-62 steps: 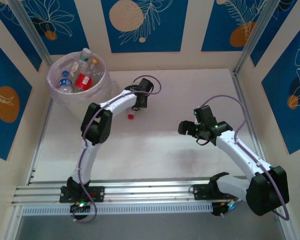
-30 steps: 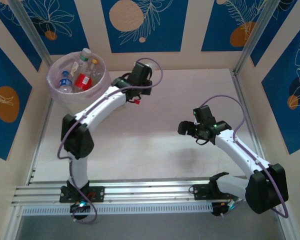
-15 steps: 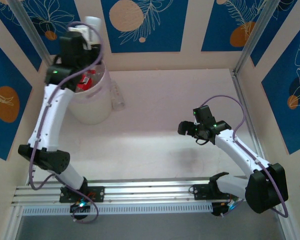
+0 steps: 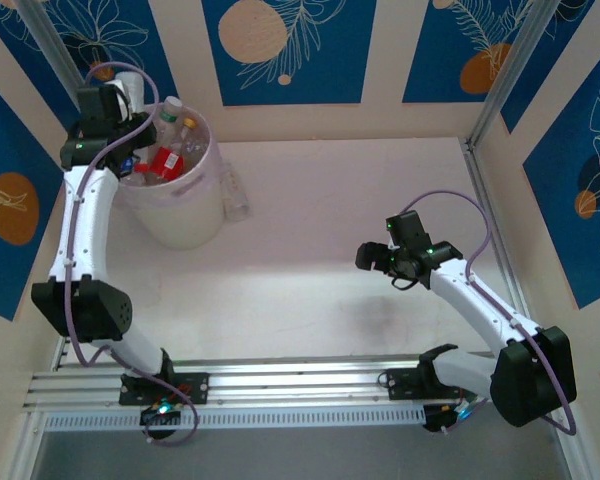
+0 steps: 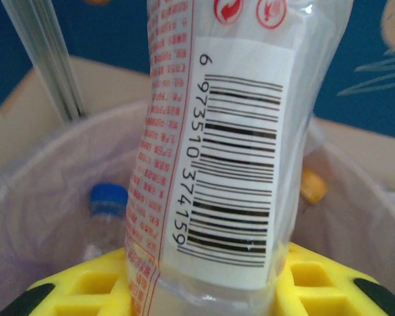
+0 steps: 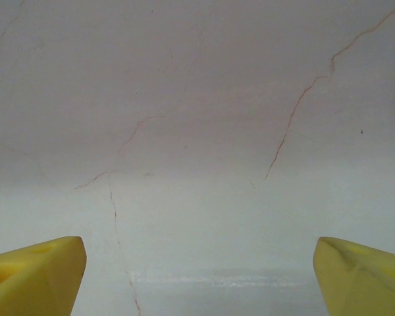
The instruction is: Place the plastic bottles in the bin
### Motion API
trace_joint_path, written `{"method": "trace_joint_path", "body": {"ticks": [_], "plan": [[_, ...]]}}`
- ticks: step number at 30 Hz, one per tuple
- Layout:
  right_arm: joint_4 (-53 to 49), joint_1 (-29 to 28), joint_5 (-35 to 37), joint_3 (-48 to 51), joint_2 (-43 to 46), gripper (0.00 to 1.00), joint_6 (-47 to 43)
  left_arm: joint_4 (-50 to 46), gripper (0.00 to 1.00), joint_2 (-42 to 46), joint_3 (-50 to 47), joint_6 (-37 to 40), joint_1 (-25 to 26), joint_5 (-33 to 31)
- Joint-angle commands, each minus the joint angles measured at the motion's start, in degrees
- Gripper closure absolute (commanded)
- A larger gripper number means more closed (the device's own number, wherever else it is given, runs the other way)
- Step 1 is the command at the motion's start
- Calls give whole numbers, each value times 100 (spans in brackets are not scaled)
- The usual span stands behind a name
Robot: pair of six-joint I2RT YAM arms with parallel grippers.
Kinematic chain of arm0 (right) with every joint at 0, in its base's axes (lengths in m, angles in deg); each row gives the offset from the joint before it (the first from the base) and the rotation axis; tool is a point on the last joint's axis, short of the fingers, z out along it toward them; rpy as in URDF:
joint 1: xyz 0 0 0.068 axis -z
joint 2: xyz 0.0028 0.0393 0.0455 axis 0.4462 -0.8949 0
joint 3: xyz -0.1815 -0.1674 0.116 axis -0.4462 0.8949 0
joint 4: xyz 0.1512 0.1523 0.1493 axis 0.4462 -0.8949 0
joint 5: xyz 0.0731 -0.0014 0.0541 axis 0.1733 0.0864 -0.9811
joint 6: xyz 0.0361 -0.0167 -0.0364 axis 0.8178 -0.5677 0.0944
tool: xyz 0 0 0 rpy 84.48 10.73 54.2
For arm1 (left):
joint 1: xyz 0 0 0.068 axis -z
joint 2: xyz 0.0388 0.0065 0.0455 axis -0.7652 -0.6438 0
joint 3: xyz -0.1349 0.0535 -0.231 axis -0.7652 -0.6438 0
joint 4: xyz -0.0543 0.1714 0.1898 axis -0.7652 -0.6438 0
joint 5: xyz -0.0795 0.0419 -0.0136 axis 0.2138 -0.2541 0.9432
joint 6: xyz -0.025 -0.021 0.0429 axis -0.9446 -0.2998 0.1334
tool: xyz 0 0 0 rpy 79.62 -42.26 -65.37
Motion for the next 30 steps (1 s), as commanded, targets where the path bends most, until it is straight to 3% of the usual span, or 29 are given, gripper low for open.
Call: {"method": "trace_joint_path", "body": {"ticks": [1, 8, 16, 20, 24, 30], "plan": [[-57, 1, -36, -163, 5, 10, -26, 402, 65, 175, -462, -357, -53, 260], [23, -12, -114, -264, -209, 10, -66, 541, 60, 441, -1239, -333, -54, 120], [16, -31, -101, -312, -250, 10, -83, 245, 19, 380, -749, 8, -112, 280], [27, -46, -106, -254, -214, 10, -29, 56, 6, 214, -184, 137, -241, 209], [37, -65, -89, -178, -163, 10, 9, -5, 12, 14, 179, 159, -401, 74], [31, -73, -58, -112, -94, 10, 30, -12, 42, -195, 19, 63, -440, 141]]}}
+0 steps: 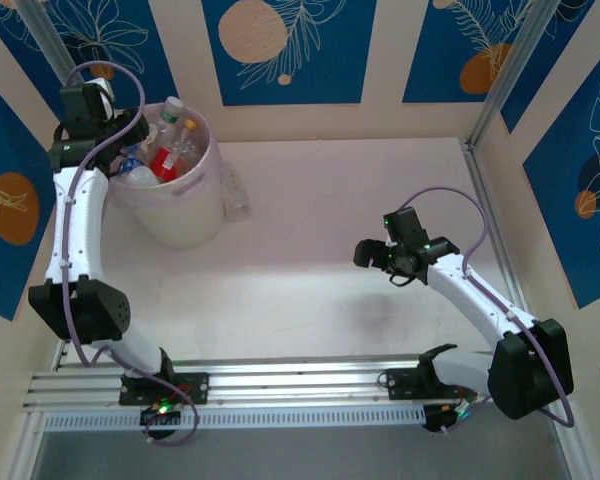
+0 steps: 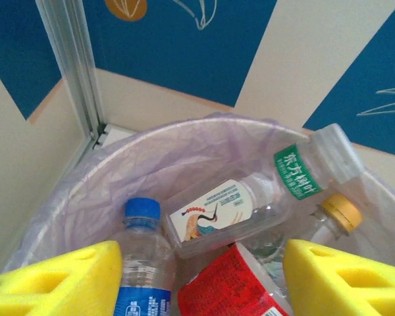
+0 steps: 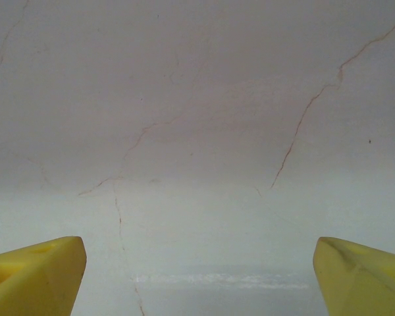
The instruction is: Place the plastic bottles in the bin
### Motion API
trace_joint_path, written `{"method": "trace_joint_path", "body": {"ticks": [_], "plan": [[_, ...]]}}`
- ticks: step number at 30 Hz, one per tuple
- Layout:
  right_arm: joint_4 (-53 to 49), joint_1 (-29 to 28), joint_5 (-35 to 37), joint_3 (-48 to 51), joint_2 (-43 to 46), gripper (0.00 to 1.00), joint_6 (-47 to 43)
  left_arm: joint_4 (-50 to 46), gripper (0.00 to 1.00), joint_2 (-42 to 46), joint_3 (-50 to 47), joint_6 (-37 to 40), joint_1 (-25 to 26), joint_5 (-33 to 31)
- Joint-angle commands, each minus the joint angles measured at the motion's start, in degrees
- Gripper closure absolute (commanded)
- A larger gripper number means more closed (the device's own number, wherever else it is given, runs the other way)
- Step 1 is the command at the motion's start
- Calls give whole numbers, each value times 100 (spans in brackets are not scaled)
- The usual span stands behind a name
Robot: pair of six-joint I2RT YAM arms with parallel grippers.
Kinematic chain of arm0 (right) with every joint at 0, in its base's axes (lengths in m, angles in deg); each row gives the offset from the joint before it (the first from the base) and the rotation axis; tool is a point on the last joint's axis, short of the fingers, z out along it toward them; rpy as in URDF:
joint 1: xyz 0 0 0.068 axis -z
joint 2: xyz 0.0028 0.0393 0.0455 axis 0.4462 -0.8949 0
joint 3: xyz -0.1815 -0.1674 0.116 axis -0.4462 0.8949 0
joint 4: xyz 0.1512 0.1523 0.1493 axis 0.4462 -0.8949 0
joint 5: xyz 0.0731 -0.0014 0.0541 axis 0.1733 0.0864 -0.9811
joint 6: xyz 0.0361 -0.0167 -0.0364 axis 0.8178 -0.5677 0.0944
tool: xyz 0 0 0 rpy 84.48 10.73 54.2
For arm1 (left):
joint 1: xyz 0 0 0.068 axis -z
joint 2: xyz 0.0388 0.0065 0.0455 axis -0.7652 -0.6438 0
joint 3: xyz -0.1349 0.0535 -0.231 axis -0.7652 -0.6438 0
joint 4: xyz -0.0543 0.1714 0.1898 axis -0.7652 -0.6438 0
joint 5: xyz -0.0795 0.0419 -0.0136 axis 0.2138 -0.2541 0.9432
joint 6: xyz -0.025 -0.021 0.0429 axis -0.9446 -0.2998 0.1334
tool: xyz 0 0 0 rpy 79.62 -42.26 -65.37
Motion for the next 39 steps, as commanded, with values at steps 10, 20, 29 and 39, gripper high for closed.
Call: {"method": "trace_joint_path", "body": {"ticks": [10, 20, 29, 39], "plan": [[50, -40, -76, 45, 89, 10, 31, 215, 63, 298, -1416, -345, -14, 500], [-23, -92, -26, 10, 149, 10, 81, -145, 51, 370, -399, -168, -17, 392], [10, -118, -107, -156, 10, 10, 64, -686, 41, 798, -84, -214, 121, 795], [107, -102, -138, -339, -219, 10, 20, -1400, 36, 1467, 130, 318, 2535, -1438]]}}
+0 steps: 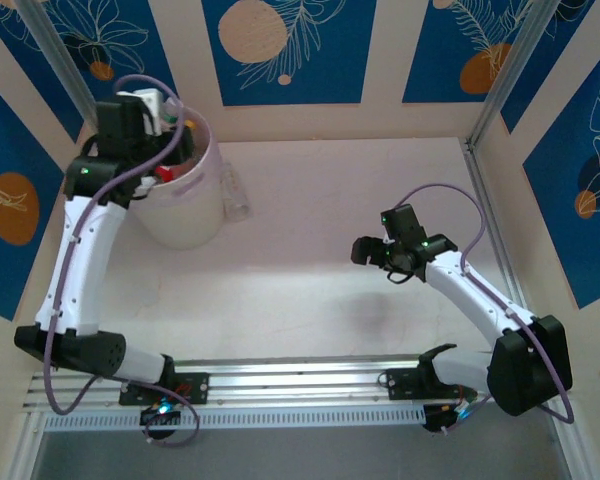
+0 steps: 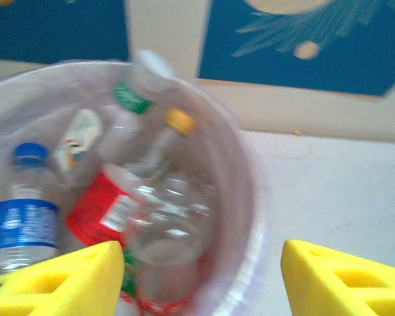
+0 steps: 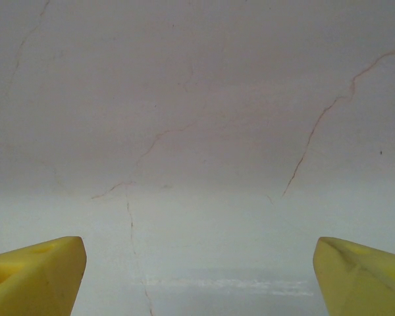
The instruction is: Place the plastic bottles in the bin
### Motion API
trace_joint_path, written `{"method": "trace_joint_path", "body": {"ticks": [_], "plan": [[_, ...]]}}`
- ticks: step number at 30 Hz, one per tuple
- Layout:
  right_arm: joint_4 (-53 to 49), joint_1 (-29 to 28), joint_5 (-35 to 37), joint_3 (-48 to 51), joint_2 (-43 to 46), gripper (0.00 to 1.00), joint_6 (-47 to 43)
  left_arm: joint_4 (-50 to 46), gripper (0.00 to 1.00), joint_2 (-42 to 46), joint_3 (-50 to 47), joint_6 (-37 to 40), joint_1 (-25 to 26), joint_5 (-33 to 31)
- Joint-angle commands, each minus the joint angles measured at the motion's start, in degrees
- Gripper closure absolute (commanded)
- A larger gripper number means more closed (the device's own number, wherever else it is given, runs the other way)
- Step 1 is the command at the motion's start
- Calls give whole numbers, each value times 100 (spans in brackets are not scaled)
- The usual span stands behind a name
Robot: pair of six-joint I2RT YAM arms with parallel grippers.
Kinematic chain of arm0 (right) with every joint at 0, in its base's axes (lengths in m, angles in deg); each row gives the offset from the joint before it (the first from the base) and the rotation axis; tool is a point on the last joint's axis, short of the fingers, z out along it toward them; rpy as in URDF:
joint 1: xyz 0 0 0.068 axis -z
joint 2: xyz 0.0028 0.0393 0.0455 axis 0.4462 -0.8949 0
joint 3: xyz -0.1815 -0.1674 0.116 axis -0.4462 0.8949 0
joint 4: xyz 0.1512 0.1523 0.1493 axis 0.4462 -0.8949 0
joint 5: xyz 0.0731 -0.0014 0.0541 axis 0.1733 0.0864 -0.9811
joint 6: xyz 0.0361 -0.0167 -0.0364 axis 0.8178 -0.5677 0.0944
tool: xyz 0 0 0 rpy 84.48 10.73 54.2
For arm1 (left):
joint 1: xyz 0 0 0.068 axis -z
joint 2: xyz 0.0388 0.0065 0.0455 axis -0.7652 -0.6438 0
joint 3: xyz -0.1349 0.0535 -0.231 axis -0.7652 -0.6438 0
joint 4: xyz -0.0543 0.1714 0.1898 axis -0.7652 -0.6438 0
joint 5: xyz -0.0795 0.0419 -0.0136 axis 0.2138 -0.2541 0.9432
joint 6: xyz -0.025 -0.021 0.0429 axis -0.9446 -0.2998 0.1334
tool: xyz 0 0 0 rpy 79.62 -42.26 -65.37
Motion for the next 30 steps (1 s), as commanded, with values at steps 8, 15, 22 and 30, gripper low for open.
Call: {"method": "trace_joint_path", "body": {"ticks": [8, 15, 22, 30], "plan": [[106, -11, -208, -258, -141, 10, -6, -692, 30, -749, 626, 278, 2920, -2514], [36, 45, -147, -21, 183, 10, 33, -611, 25, -2144, 1073, 208, 3306, -2433], [-38, 147, -166, 188, 409, 10, 26, -752, 16, -3428, 1567, 296, 3278, -2613], [-58, 203, -209, 384, 597, 10, 65, -767, 10, -4373, 1563, -263, 2661, -2640]]}}
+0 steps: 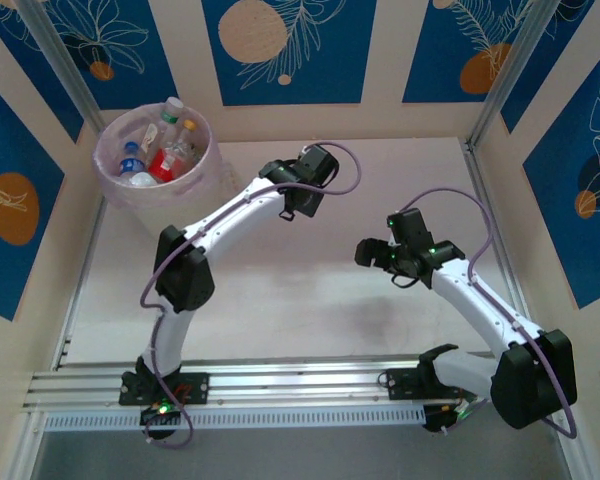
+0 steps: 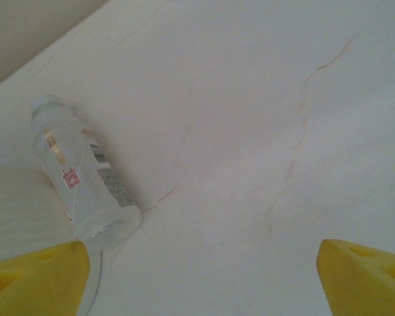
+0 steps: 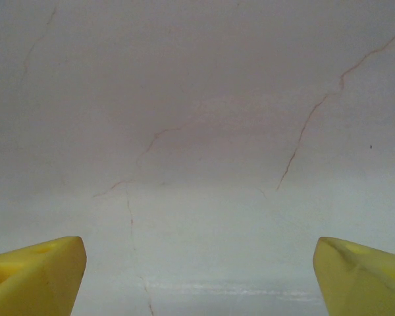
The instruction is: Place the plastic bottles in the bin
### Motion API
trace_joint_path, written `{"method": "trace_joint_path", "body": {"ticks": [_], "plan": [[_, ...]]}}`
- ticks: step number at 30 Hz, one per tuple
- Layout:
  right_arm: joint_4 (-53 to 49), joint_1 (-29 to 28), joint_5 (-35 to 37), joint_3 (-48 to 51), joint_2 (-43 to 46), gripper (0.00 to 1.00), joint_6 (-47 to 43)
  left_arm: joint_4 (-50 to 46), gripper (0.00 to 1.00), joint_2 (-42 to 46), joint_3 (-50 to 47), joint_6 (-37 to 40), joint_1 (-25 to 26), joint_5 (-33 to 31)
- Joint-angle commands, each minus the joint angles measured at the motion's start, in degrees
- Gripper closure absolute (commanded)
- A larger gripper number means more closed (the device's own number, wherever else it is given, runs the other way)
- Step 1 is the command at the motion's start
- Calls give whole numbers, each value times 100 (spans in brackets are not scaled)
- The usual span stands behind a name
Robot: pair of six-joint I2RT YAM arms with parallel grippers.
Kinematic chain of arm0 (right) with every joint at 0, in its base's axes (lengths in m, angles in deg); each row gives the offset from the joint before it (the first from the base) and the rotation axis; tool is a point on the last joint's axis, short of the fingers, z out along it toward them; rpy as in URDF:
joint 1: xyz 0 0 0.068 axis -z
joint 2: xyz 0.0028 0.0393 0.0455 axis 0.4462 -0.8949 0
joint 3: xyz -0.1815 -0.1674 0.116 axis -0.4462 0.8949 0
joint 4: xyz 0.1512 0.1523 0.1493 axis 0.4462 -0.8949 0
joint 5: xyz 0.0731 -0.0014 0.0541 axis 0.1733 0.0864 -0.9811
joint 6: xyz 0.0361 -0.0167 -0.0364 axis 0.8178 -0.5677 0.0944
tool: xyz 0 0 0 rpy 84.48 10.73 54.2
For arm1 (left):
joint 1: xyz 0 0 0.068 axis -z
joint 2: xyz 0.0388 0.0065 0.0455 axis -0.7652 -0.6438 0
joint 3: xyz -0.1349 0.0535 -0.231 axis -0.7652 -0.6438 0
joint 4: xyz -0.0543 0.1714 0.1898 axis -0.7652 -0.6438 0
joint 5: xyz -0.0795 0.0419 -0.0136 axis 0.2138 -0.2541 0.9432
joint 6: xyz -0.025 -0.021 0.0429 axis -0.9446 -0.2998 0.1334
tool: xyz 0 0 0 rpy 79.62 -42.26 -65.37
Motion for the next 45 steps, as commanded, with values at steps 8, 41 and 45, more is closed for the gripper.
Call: {"method": "trace_joint_path", "body": {"ticks": [8, 41, 45], "plan": [[-79, 96, -142, 203, 220, 10, 62, 254, 5, -684, -12, -487, -750, -499], [-47, 192, -197, 239, 224, 10, 38, 331, 27, -1043, -840, -1293, -1566, 363], [-28, 202, -203, 239, 210, 10, 34, 541, 32, -700, -1308, -1253, -1422, 459]]}}
